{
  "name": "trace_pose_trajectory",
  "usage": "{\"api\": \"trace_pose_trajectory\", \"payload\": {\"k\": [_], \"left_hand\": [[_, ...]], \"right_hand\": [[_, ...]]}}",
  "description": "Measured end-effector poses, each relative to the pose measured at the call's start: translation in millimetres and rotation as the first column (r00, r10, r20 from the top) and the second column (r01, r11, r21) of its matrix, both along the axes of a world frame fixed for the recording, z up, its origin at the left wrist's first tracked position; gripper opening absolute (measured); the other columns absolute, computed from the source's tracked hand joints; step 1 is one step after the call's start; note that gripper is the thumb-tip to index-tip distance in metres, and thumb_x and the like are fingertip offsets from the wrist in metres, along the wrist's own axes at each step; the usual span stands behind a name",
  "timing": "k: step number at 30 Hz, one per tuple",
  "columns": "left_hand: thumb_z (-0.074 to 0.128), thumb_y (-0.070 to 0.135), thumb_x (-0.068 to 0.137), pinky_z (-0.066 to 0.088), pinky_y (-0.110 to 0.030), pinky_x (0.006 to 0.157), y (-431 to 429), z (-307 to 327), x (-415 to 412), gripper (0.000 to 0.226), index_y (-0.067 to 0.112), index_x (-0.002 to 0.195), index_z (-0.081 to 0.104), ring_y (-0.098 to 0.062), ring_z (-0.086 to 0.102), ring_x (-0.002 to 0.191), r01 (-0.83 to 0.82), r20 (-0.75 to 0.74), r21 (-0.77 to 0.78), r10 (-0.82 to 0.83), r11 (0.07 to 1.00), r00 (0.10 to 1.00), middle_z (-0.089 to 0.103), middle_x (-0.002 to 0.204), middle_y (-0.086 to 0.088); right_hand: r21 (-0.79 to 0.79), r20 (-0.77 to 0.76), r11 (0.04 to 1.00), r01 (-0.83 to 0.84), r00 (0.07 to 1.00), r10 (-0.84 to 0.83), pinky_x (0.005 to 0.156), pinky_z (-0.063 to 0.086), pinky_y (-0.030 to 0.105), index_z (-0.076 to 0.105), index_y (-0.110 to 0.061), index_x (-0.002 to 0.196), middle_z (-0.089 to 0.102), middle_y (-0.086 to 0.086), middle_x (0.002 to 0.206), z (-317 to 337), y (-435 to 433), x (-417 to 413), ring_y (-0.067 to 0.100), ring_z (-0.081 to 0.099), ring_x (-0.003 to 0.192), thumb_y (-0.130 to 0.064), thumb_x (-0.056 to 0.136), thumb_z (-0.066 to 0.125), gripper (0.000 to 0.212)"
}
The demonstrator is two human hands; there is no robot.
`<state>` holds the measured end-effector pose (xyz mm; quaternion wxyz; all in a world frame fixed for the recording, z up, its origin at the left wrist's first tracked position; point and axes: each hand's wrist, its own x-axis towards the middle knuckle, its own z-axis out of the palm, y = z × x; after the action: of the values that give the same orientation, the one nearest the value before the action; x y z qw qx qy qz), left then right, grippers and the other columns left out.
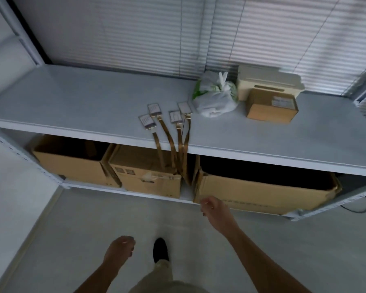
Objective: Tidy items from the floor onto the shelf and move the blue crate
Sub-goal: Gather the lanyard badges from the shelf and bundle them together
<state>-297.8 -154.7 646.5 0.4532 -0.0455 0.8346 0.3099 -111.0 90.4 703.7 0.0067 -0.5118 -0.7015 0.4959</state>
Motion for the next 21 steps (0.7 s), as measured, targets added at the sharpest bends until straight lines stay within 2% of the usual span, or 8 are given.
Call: {"api": "trace_pose_trajectory", "payload": {"k": [3,5,7,8,10,14,18,21], "left_hand": [[0.064,0.018,0.089,0.047,-0.03,0.063,78.8,15.6,-57.5,0.021,0.006,0.103,0.072,-0.023,0.062,0.068,0.12,-0.099,0.109,-0.11,0.987,0.989,0.068,0.078,-0.009],[0.062,0.021,0.089,0.053,-0.035,0.082,135.3,25.4,-86.1,0.029,0.009,0.115,0.068,-0.028,0.068,0.092,0.174,-0.124,0.161,-0.155,0.972,0.98,0.07,0.102,-0.011],[0.063,0.025,0.089,0.05,-0.035,0.087,188.5,33.7,-104.0,0.028,0.011,0.114,0.064,-0.028,0.064,0.105,0.187,-0.117,0.19,-0.167,0.964,0.979,0.064,0.112,-0.007],[0.067,0.029,0.085,0.049,-0.037,0.09,212.2,40.8,-109.3,0.03,0.011,0.108,0.061,-0.029,0.062,0.105,0.15,-0.087,0.209,-0.135,0.966,0.987,0.063,0.112,-0.006],[0.079,0.043,0.068,0.048,-0.044,0.099,253.3,43.1,-117.3,0.069,0.004,0.12,0.057,-0.031,0.06,0.11,-0.027,0.058,0.273,0.012,0.962,0.998,0.063,0.122,-0.009],[0.092,0.039,0.049,0.043,-0.048,0.106,305.2,16.4,-128.7,0.106,0.003,0.138,0.046,-0.034,0.054,0.125,-0.249,0.211,0.29,0.192,0.924,0.958,0.057,0.137,-0.01],[0.087,0.046,0.06,0.046,-0.044,0.103,323.6,6.4,-125.8,0.083,0.005,0.126,0.059,-0.034,0.058,0.119,-0.189,0.122,0.217,0.166,0.958,0.979,0.064,0.127,-0.011],[0.079,0.048,0.073,0.046,-0.036,0.093,319.7,6.3,-124.8,0.066,0.004,0.119,0.063,-0.032,0.061,0.111,-0.116,0.072,0.191,0.104,0.975,0.992,0.066,0.117,-0.01]], "right_hand": [[0.032,-0.031,0.999,0.022,0.999,-0.021,0.052,0.041,0.014,0.063,-0.024,0.078,0.065,0.0,0.07,18.5,29.0,-54.0,0.01,0.059,0.062,-0.021,0.093,0.055,0.017],[-0.006,-0.053,0.998,0.062,0.997,-0.062,0.045,0.037,0.011,0.064,-0.019,0.078,0.059,0.0,0.066,21.8,51.3,-83.7,0.007,0.052,0.055,-0.015,0.092,0.057,0.017],[-0.053,-0.045,0.991,0.124,0.991,-0.126,0.049,0.042,0.011,0.067,-0.018,0.075,0.063,0.003,0.067,19.6,72.5,-107.5,0.011,0.057,0.057,-0.016,0.091,0.059,0.018],[-0.086,-0.035,0.986,0.143,0.989,-0.147,0.056,0.049,0.016,0.069,-0.019,0.075,0.068,0.005,0.071,14.8,83.9,-118.1,0.015,0.063,0.063,-0.017,0.09,0.06,0.017],[-0.162,-0.001,0.97,0.183,0.983,-0.185,0.072,0.057,0.033,0.071,-0.02,0.073,0.073,0.01,0.079,5.3,105.1,-136.4,0.024,0.069,0.075,-0.019,0.087,0.061,0.018],[-0.293,0.051,0.92,0.26,0.965,-0.256,0.063,0.045,0.026,0.061,-0.02,0.069,0.059,-0.001,0.07,-13.1,134.2,-164.1,0.012,0.054,0.062,-0.015,0.089,0.06,0.021],[-0.438,0.101,0.818,0.372,0.925,-0.366,0.058,0.038,0.025,0.067,-0.008,0.075,0.058,0.007,0.069,-20.1,143.8,-183.8,0.018,0.049,0.06,-0.011,0.084,0.064,0.01],[-0.527,0.07,0.772,0.356,0.923,-0.379,0.069,0.052,0.036,0.067,-0.011,0.097,0.059,0.006,0.089,-36.6,147.8,-195.6,0.019,0.054,0.072,-0.023,0.076,0.066,0.024]]}}
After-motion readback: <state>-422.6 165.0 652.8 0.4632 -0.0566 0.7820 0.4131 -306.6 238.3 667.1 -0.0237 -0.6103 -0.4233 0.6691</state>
